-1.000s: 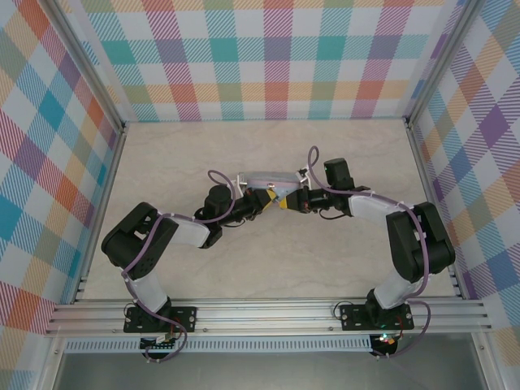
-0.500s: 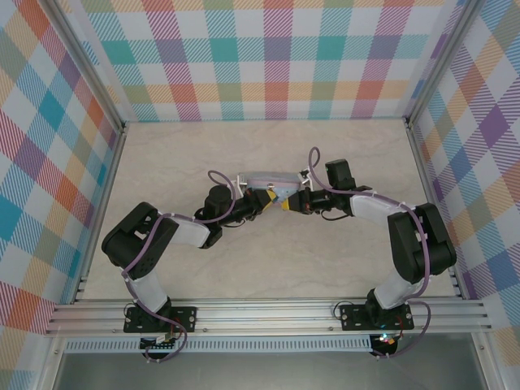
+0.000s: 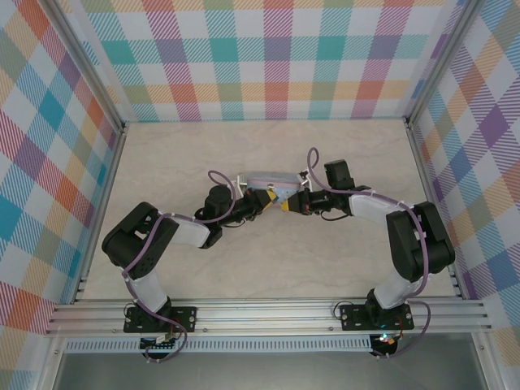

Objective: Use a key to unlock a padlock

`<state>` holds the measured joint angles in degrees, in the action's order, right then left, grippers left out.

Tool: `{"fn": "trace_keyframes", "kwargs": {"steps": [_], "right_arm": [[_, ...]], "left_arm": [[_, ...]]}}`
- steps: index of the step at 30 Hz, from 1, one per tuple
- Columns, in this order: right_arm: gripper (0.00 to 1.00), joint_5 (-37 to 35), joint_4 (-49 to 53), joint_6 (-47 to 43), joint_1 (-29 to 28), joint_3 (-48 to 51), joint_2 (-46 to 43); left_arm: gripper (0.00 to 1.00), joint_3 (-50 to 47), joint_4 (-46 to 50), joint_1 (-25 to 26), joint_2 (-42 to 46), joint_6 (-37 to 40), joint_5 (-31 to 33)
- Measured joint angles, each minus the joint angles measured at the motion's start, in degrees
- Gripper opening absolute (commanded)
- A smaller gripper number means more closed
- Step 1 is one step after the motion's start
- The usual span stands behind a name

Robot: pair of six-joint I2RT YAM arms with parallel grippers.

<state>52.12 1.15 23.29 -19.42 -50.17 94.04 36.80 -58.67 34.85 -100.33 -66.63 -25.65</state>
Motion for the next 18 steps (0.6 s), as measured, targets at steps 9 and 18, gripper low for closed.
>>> {"fn": "trace_keyframes", "kwargs": {"steps": [9,18], "right_arm": [[0.04,0.68,-0.20,0.20,-0.07,-1.09,0.87],[0.04,1.05,0.09,0.20,-0.07,-1.81,1.53]], "left_arm": [[0.00,0.00,-0.02,-0.02,-0.02,0.00,-0.11],[0.00,0.00,-0.02,-0.13,-0.02,0.39,-0.24]]}}
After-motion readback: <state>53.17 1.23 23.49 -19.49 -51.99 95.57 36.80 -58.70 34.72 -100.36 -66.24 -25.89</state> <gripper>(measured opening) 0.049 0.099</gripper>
